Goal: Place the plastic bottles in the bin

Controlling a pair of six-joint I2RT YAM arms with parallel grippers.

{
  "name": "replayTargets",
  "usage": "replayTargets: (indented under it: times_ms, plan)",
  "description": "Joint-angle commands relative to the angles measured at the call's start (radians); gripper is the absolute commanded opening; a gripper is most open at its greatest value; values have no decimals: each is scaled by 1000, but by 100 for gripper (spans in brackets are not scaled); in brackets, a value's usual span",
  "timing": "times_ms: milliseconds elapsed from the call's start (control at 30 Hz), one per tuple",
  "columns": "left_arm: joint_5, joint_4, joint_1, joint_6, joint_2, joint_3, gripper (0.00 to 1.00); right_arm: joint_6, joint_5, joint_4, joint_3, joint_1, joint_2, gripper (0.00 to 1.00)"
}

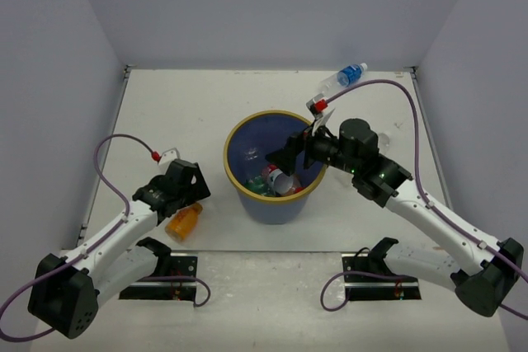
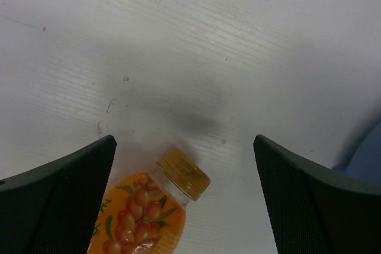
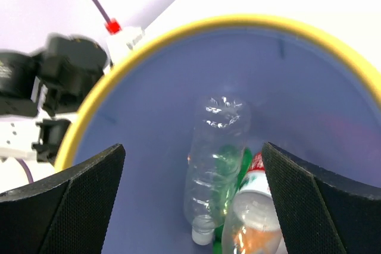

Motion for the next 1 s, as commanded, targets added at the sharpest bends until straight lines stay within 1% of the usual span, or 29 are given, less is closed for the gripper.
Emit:
replayTargets:
  times_ms: [0,67,133,233,300,367,433,533,633,700,833,967]
  plan:
    - [15,27,3,-23,-10,-5,100,-20,40,-3,141,3,-15,99]
    - [19,27,3,-20,-12,-7,100,-18,72,-31,218,2,-25,99]
    - [23,27,3,-20,-14,-11,100,-7,160,-59,267,1,-37,99]
    - [29,31,3,-20,-12,-18,100,31,362,-124,309,-17,-77,99]
    - [45,33,3,-20,-6,-20,100,70,474,-178,313,-51,-112,99]
    - [72,34,3,-17,3,-22,100,138,523,-233,298,-133,-147,99]
    - [99,29,3,-16,8,-26,100,197,517,-257,261,-241,-188,99]
    - [149,24,-5,-20,12,-36,100,228,509,-264,185,-327,-250,99]
    - [185,16,-24,-32,21,-53,100,244,503,-273,141,-353,-285,99]
    - [215,10,-56,-36,37,-66,100,258,492,-277,108,-369,-299,99]
    - [257,-8,-105,-50,45,-70,100,278,466,-283,81,-387,-298,99]
    - [306,-10,-119,-25,52,-65,100,285,453,-282,48,-397,-301,99]
